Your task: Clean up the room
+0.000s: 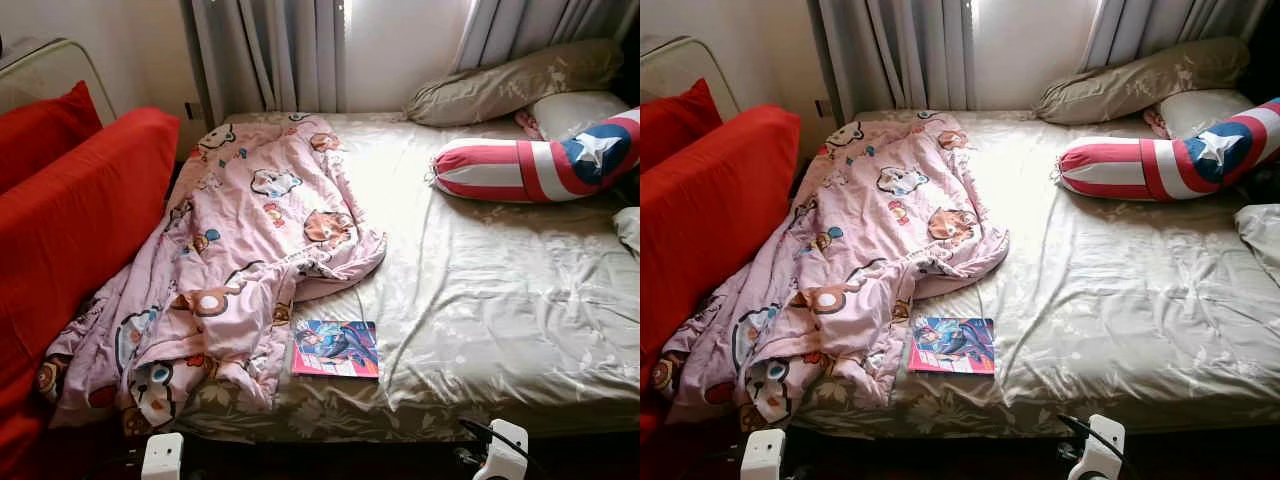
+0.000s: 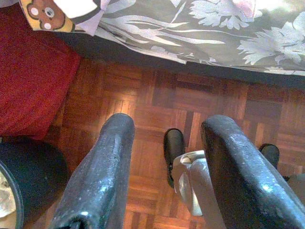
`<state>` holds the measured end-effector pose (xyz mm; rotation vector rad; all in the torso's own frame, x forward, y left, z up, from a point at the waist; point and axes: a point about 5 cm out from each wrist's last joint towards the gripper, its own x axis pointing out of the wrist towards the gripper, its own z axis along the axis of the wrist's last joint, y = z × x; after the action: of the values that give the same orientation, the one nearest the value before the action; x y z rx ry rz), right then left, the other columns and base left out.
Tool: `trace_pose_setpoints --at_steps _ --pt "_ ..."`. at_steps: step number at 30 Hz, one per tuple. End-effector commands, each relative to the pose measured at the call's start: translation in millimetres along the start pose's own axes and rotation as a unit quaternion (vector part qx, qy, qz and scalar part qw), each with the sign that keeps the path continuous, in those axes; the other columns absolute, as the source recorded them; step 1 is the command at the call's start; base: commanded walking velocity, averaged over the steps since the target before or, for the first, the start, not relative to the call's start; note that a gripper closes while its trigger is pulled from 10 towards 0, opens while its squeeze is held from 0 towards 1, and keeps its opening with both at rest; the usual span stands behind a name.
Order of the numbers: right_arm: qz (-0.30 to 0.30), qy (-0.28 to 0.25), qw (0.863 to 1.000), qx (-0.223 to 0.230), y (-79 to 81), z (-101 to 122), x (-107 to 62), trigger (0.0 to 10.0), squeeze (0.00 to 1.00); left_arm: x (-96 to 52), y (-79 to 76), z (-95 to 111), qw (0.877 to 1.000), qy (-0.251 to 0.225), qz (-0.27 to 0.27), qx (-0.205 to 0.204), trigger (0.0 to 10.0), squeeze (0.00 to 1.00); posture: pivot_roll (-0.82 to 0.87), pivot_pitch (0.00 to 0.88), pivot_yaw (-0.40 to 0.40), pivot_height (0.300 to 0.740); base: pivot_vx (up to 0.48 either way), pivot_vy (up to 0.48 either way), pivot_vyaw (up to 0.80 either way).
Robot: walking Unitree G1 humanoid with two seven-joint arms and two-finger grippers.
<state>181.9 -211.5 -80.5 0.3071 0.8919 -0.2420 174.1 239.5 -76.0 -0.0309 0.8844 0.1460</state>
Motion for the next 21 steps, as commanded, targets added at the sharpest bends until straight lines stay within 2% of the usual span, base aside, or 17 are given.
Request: trace_pose_setpoints --at_steps 1,4,13,21 --pt "0.001 0.003 1.000 -0.006 -0.1 0.1 0.1 10.0 0.00 -1.6 3.1 -4.7 1.000 0.006 0.002 -0.003 10.0 0.00 0.04 0.000 -0.015 0.740 0.000 0.000 0.00" --pt "0.006 0.003 1.000 -0.011 0.2 0.8 0.1 10.0 0.00 -1.4 1.4 -4.5 1.000 0.004 0.000 -0.006 10.0 0.00 0.04 0.000 -0.017 0.740 0.000 0.000 0.00" --pt "0.012 0.003 1.000 -0.014 0.3 1.7 0.2 10.0 0.00 -0.7 -4.7 -5.2 1.000 0.002 -0.005 -0.009 10.0 0.00 0.04 0.000 -0.021 0.740 0.291 0.000 0.77" --pt "0.009 0.002 1.000 -0.004 -0.4 1.8 0.2 10.0 0.00 -1.8 -1.0 -6.7 1.000 0.003 -0.003 -0.011 10.0 0.00 0.03 0.000 -0.022 0.740 0.356 0.000 0.00"
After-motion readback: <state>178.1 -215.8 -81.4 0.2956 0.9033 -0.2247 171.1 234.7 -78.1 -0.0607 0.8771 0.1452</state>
